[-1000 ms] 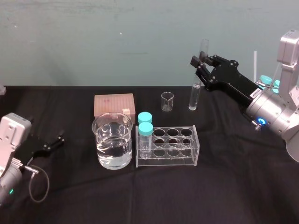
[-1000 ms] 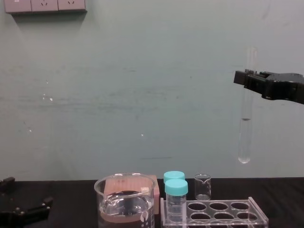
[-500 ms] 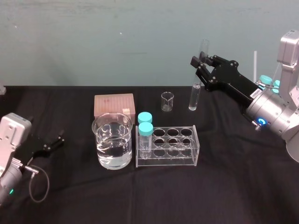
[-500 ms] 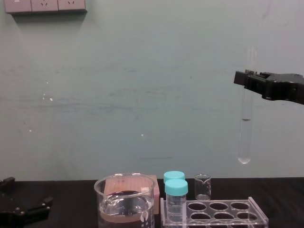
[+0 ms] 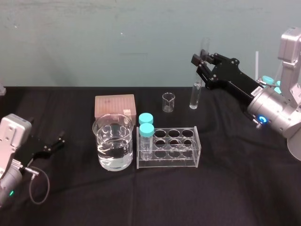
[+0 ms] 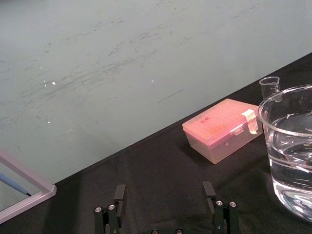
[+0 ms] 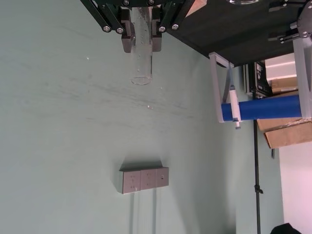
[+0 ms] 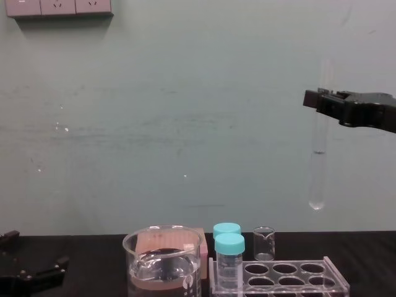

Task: Hold the test tube with one hand and immerse one end into the beaker, then return it to the test tube rack.

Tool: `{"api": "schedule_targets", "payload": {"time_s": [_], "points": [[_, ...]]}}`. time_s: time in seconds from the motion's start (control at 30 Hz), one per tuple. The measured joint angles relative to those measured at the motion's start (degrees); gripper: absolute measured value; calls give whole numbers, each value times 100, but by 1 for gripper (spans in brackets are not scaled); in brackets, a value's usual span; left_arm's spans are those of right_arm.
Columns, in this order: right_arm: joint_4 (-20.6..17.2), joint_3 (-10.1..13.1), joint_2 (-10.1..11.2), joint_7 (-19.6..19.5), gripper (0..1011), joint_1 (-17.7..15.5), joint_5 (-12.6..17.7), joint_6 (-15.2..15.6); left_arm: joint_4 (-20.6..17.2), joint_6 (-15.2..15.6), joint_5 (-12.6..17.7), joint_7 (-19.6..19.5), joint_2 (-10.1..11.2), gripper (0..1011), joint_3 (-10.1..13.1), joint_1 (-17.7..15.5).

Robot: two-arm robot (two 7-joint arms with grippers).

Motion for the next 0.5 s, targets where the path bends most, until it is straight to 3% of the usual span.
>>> {"api": "schedule_targets", "payload": {"time_s": [0.17,0.5], "points": [[190,-127,-100,158,226,282,-73,-86,0,0,0,0,0,1000,0,0],[790,-562,-557,750,226,978,-74,-408,0,0,0,0,0,1000,0,0]]}}
